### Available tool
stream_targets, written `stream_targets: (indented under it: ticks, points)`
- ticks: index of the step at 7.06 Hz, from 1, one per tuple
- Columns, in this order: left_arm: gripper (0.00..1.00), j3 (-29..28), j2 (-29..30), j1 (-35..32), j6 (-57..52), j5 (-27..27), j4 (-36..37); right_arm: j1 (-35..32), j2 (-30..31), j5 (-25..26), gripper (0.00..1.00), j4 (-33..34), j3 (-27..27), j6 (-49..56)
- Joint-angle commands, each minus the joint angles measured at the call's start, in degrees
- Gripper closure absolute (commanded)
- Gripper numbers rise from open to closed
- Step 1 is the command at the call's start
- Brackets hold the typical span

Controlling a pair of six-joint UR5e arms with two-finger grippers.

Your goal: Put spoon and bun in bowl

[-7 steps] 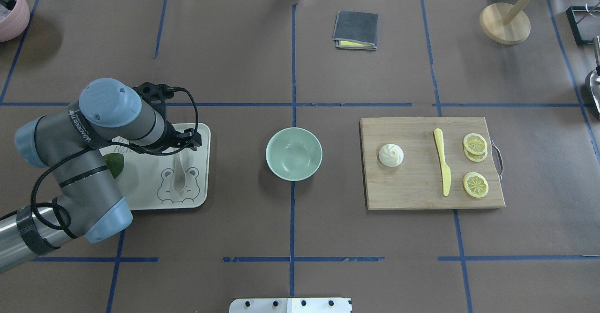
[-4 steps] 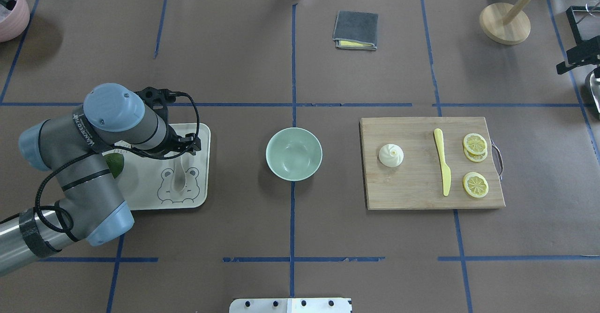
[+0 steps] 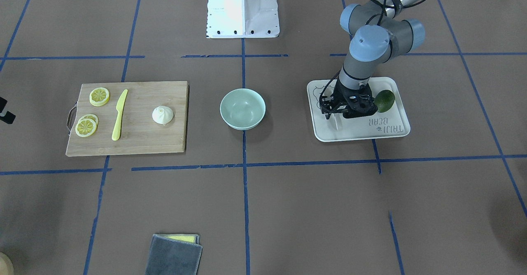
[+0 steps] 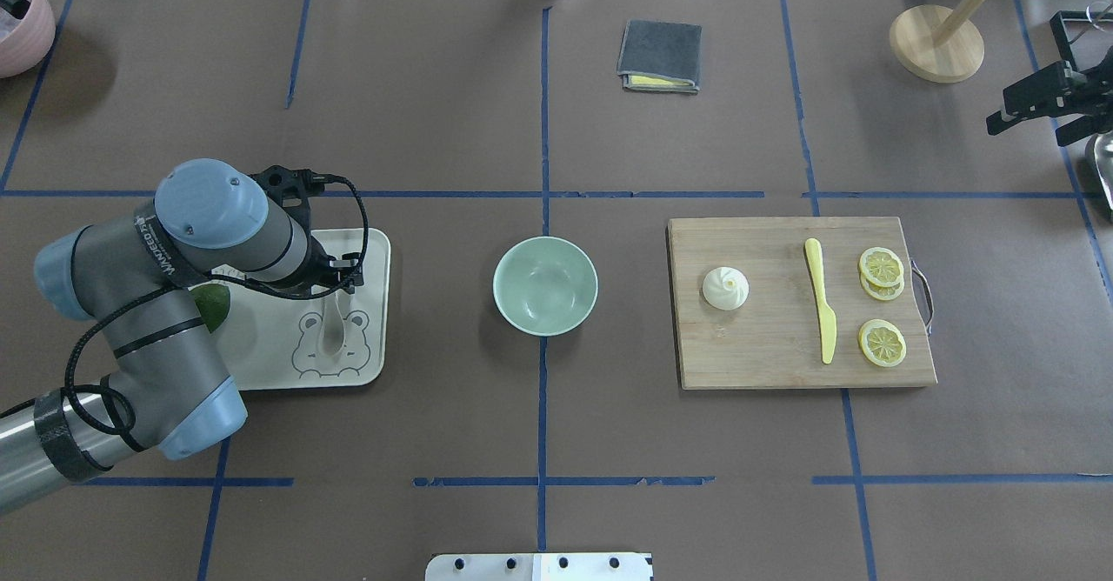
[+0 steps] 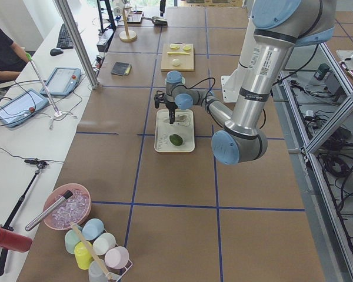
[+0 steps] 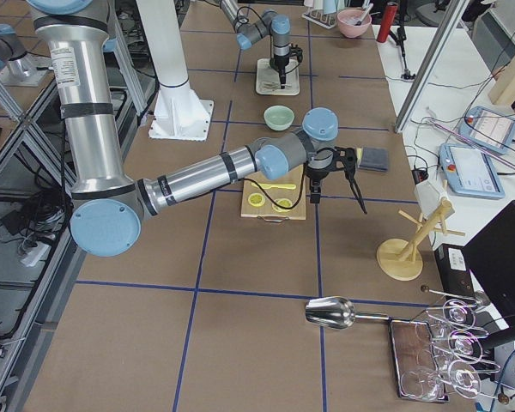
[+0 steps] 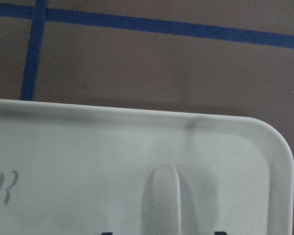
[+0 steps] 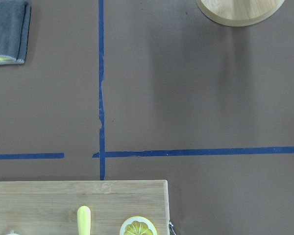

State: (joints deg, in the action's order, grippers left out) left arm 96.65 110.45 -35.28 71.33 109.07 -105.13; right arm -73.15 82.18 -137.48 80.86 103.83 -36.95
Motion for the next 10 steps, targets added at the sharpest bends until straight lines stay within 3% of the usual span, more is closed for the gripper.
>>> stream_targets:
  ticks: [1, 2, 3, 6, 8, 9, 10]
  points:
    - [0.73, 0.0, 0.0, 0.0, 0.2, 0.0, 0.3, 0.7, -0.6, 0.0, 0.0, 0.0, 0.1, -1.3]
    - [0.9, 0.1, -0.1, 0.0, 0.2, 0.0, 0.4, 0.7, -1.0, 0.2, 0.0, 0.0, 0.1, -2.1]
    - [1.0, 0.1, -0.1, 0.0, 0.2, 0.0, 0.5, 1.0, -1.0, 0.2, 0.0, 0.0, 0.4, -2.3]
    - [1.0, 4.6, -0.2, -0.7, -0.2, 0.2, 4.5, 7.3, -3.3, 3.9, 0.0, -0.3, 1.8, -10.2]
    - [1.0, 6.3, 0.8, -3.5, 0.0, 0.2, 5.1, 16.3, -6.3, 12.5, 0.0, -0.6, 3.4, -19.9]
    - [1.0, 6.1, 3.1, -4.8, 0.3, 0.1, 5.0, 19.2, -6.3, 13.8, 0.0, -2.8, 4.0, -23.0]
    - [1.0, 6.0, 4.4, -5.8, 1.6, 0.2, 4.7, 23.4, -6.3, 18.8, 0.0, -5.9, 4.0, -27.3]
